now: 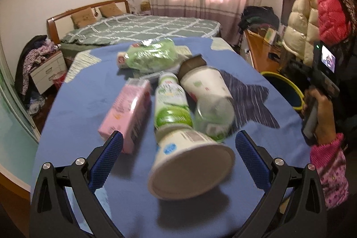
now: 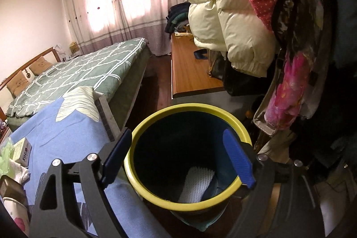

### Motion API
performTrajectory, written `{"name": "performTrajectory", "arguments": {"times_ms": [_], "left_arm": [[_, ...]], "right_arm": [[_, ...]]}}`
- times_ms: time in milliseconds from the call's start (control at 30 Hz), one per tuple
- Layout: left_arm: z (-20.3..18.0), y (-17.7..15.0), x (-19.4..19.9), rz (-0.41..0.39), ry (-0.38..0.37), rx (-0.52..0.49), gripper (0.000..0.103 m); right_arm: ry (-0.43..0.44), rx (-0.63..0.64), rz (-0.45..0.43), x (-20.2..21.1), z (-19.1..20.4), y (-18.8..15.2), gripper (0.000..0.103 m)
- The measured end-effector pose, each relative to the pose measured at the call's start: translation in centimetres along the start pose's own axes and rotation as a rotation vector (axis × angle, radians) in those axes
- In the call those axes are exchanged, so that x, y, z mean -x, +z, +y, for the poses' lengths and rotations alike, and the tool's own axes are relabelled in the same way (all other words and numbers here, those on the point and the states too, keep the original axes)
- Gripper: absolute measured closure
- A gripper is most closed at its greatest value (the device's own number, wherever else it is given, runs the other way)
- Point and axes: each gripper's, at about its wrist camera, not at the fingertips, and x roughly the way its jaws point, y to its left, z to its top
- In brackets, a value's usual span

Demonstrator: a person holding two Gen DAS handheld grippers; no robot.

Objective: Collect trash
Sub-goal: 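Grasp the white paper cup lying on its side with the left tool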

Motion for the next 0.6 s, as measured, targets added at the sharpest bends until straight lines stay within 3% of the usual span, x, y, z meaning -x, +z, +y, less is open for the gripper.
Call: {"name": "performTrajectory", "arguments": {"times_ms": [233,600], "left_arm": [[-1.5,-1.2,-1.7,0.052,-0.012,-0.012,0.004],[-1.9,-2.0,-3.0,0.09,0.042,-0.023,0.004]], "right_arm": [[0.004,0.007,-0.004,0.3,0.3,0.0,0.022],[0.012,0.003,-0.002,0.3,0.4,0.0,0.021]]}}
